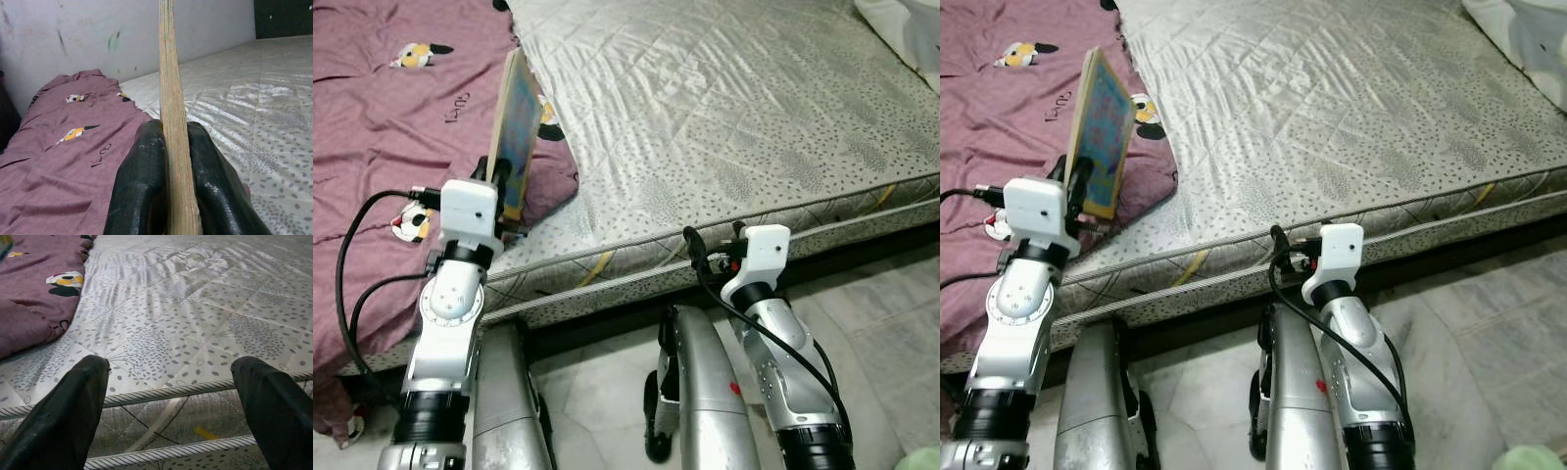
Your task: Clean up the room
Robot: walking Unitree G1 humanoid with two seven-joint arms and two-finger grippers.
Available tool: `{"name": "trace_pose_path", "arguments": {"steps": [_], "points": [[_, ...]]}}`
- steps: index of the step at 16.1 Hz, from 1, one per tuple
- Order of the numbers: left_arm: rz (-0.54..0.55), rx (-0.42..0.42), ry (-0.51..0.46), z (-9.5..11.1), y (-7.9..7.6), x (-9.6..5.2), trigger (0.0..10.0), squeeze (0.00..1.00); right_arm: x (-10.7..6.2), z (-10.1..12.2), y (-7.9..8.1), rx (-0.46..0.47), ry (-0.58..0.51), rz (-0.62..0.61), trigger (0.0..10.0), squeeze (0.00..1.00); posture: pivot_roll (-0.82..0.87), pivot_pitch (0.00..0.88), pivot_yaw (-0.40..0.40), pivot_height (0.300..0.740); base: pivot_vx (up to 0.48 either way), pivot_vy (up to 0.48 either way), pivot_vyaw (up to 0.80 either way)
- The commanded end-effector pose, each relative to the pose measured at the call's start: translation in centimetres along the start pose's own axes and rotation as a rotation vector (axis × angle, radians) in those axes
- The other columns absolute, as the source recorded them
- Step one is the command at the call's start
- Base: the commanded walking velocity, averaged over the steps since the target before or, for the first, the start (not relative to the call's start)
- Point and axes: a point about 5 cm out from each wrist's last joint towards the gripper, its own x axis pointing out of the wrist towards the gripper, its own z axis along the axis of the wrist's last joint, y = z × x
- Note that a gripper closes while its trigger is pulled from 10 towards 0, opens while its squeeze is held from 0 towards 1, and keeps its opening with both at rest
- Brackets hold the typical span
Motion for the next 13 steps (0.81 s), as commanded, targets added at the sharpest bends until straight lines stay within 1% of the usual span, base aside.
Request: {"name": "trace_pose_path", "arguments": {"steps": [1, 2, 4, 6, 7, 8, 10, 11, 12, 13], "points": [[0.03, 0.008, -0.025, 0.9, 0.1, -0.1, 10.0, 0.0, 0.1, 0.2, 0.0, 0.002, -0.012, 0.0, 10.0, 0.0, 0.0, 0.128, -0.011, 0.546, 0.0, 0.0, 0.0], [0.071, 0.01, 0.004, 0.6, 0.4, -0.5, 10.0, 0.0, 0.2, 0.4, 0.3, 0.001, -0.021, 0.009, 10.0, 0.0, 0.0, 0.13, -0.011, 0.561, 0.0, 0.0, 0.0], [0.085, 0.046, 0.034, 0.3, 0.6, -1.0, 10.0, 0.0, 0.2, 0.5, 0.3, 0.006, -0.024, 0.007, 10.0, 0.0, 0.0, 0.129, -0.017, 0.586, 0.0, 0.0, 0.0], [0.136, 0.018, 0.077, -0.1, 0.9, -1.3, 10.0, 0.0, 0.3, 0.4, 0.2, 0.008, -0.024, 0.008, 10.0, 0.0, 0.0, 0.135, -0.018, 0.616, 0.0, 0.0, 0.0], [0.123, -0.037, 0.091, -0.2, 0.8, -1.3, 10.0, 0.0, 0.5, 0.6, 0.3, 0.012, -0.029, 0.012, 10.0, 0.0, 0.0, 0.133, -0.018, 0.631, 0.0, 0.0, 0.0], [0.119, -0.048, 0.101, -0.3, 0.7, -1.4, 10.0, 0.0, 0.6, 0.7, 0.4, 0.014, -0.031, 0.012, 10.0, 0.0, 0.0, 0.134, -0.018, 0.646, 0.0, 0.0, 0.0], [0.128, -0.048, 0.119, -0.3, 0.4, -1.6, 10.0, 0.0, 0.7, 0.8, 0.3, 0.015, -0.035, 0.009, 10.0, 0.0, 0.0, 0.134, -0.02, 0.671, 0.0, 0.0, 0.0], [0.106, -0.057, 0.126, -0.3, 0.0, -1.5, 10.0, 0.0, 0.8, 0.8, 0.3, 0.017, -0.034, 0.002, 10.0, 0.0, 0.0, 0.139, -0.02, 0.686, 0.0, 0.0, 0.0], [0.095, -0.042, 0.138, -0.5, -0.2, -1.6, 10.0, 0.0, 0.8, 0.8, 0.2, 0.017, -0.034, -0.002, 10.0, 0.0, 0.0, 0.139, -0.021, 0.701, 0.0, 0.0, 0.0], [0.105, -0.005, 0.138, -0.6, -0.3, -1.8, 10.0, 0.0, 0.8, 0.8, 0.1, 0.018, -0.034, -0.007, 10.0, 0.0, 0.0, 0.14, -0.02, 0.711, 0.0, 0.0, 0.0]]}}
